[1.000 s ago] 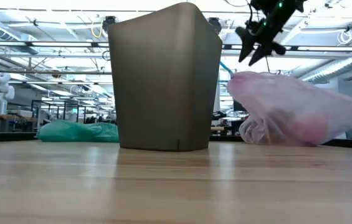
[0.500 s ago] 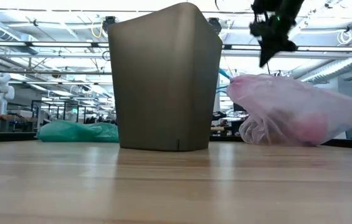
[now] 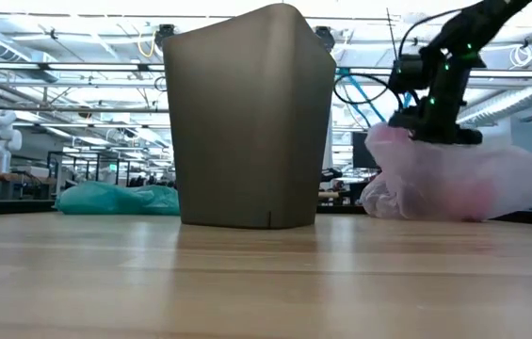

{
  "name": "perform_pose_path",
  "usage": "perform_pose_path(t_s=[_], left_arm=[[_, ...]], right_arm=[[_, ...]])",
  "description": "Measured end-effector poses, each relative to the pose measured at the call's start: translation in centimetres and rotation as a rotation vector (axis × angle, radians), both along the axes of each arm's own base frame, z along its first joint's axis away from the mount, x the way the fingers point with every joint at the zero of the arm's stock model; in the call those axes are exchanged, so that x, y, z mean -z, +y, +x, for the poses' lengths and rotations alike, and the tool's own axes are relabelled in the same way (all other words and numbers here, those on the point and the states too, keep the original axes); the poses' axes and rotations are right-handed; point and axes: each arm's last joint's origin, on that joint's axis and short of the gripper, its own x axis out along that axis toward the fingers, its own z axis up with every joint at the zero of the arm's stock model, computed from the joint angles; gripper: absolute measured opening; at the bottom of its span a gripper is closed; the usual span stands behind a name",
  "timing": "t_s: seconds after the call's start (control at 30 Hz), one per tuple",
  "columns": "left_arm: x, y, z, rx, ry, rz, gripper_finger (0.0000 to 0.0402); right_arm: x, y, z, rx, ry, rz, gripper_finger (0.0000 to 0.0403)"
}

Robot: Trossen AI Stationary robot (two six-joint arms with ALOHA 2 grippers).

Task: Place trash/remove bag and relplace
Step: Remove the pink trash bag from the black trash bin, then insert the blue trash bag into the black trash bin

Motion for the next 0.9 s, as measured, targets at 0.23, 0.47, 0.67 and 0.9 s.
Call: perform_pose_path(t_s=[0.23,0.47,0.67,0.9], left_arm=[[0.1,0.8,-1.0,0.025,0.031,-0.009,0.0],[0.7,1.1,-1.0,0.012,0.073,-0.049,0.0],[0.7,1.0,-1.0,0.03,0.072,-0.061,0.0],[1.2,0.8,-1.3,0.031,0.122,-0.096,0.0]], right_arm=[[2.6,-1.0,-1.7,0.125,-0.027,-0.016,0.0],[2.1,-1.9,-3.0,0.108,-0.025,0.011,0.0],[-2.2,-2.3,-2.7,0.092,-0.097,-0.101,0.0],[-7.7,-3.0,-2.3,0.059,-0.136,-0.192,0.0]])
